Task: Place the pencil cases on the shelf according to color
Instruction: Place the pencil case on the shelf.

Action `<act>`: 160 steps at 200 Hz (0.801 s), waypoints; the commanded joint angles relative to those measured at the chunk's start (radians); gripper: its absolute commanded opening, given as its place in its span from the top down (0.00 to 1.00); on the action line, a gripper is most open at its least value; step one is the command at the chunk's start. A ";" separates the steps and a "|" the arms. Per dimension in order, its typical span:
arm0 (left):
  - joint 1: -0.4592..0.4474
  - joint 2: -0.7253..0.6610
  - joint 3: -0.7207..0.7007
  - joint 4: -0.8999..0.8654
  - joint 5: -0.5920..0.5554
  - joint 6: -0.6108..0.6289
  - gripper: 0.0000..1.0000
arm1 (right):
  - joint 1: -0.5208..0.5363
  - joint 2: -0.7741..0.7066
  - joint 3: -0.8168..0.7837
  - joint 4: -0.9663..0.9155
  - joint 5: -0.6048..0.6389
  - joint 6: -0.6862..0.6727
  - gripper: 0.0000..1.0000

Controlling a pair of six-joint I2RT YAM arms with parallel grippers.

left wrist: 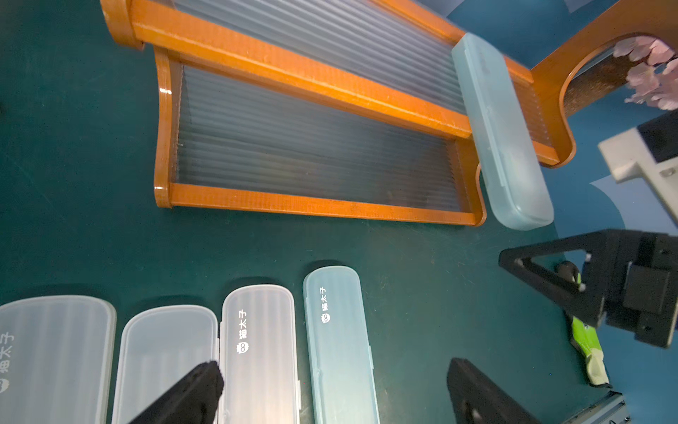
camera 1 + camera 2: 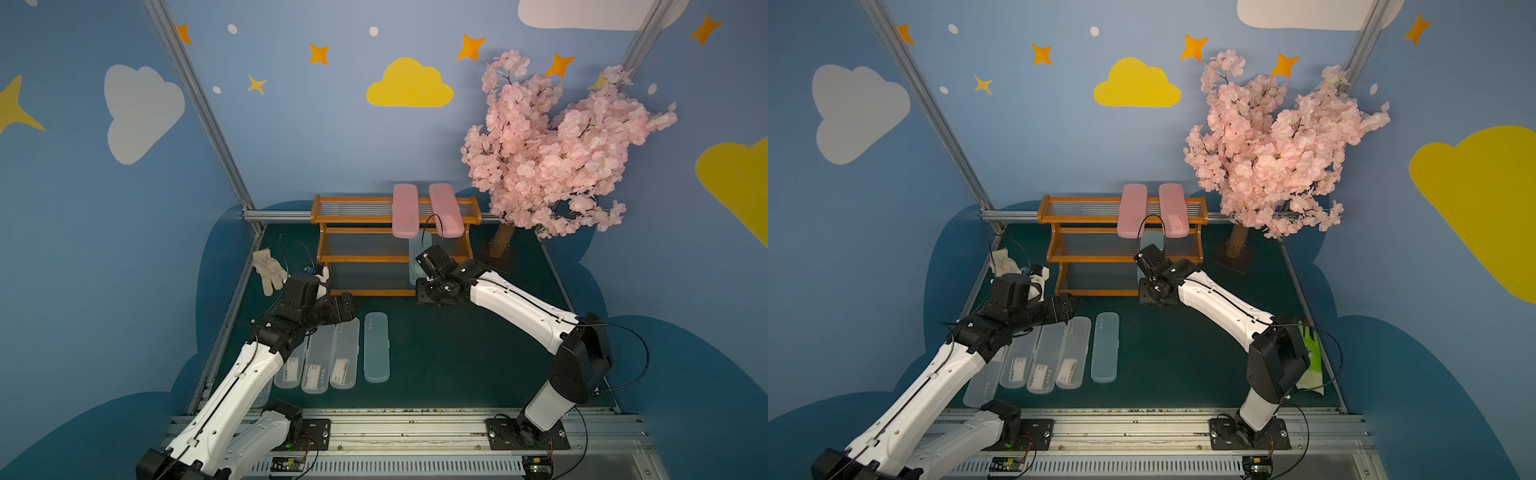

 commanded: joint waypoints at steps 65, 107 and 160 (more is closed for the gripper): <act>0.004 -0.015 -0.030 0.000 0.018 -0.012 0.00 | -0.033 0.066 0.084 0.035 0.065 -0.056 0.51; 0.002 -0.002 -0.037 0.001 0.039 -0.025 0.00 | -0.041 0.073 0.103 0.038 0.059 -0.071 0.51; 0.003 -0.015 -0.060 0.000 0.037 -0.057 0.00 | -0.029 -0.007 0.047 0.030 0.011 -0.065 0.23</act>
